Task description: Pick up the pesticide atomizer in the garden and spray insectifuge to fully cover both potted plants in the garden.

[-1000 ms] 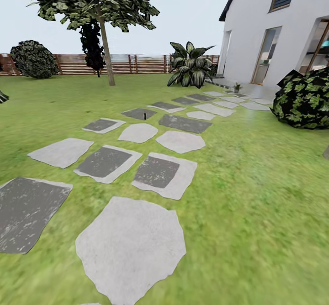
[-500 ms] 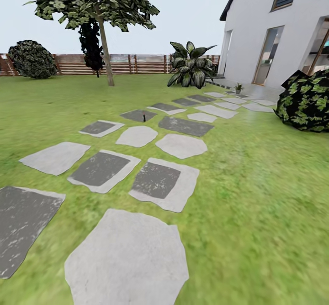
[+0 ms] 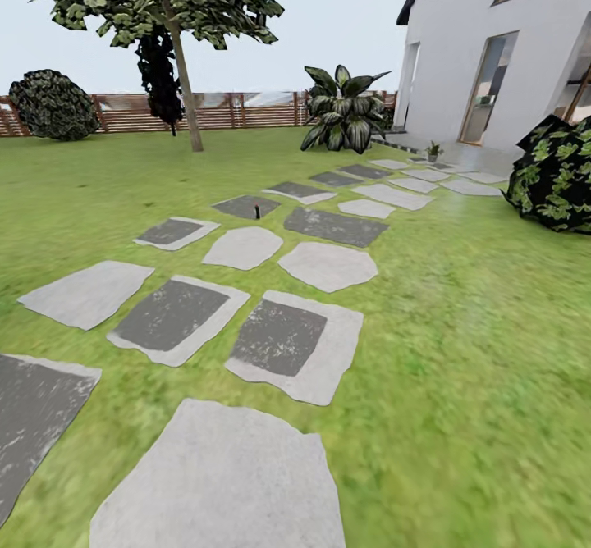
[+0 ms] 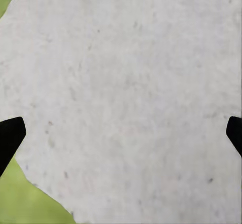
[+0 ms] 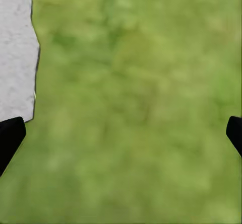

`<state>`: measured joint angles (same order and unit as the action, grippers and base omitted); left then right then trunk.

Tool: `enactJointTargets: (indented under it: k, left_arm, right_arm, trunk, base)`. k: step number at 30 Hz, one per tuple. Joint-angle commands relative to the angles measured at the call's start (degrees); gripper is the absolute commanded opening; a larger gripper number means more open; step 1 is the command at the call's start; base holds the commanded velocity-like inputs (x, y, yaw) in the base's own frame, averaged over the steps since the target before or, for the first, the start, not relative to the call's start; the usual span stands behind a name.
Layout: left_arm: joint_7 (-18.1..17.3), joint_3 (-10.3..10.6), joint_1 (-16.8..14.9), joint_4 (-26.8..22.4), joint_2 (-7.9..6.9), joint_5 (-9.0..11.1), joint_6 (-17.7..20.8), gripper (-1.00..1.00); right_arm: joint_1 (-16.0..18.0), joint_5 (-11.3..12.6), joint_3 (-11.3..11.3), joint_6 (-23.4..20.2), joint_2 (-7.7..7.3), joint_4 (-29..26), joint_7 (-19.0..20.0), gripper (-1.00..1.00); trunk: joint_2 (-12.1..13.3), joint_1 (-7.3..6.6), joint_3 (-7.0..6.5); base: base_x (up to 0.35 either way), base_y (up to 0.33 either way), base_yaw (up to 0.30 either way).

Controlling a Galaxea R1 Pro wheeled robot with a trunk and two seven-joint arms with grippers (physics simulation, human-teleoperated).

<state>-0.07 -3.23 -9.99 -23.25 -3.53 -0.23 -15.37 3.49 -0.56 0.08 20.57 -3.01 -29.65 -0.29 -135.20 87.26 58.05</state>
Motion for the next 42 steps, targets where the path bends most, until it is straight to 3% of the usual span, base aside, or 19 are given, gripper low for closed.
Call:
enactJointTargets:
  k: [1,42]
  left_arm:
    - [0.02,-0.11,-0.03,0.04,0.01,-0.03,-0.19,1.00]
    - [0.04,-0.11,-0.04,0.04,-0.07,-0.03,-0.19,1.00]
  right_arm:
    - [0.02,-0.06,0.01,0.17,-0.02,0.04,-0.02,1.00]
    - [0.02,-0.14,-0.16,0.09,-0.15,-0.05,0.10,1.00]
  trunk:
    - [-0.01,0.03,0.05]
    - [-0.01,0.03,0.05]
  base:
    - [0.339,0.000,0.000]
    - [0.339,0.000,0.000]
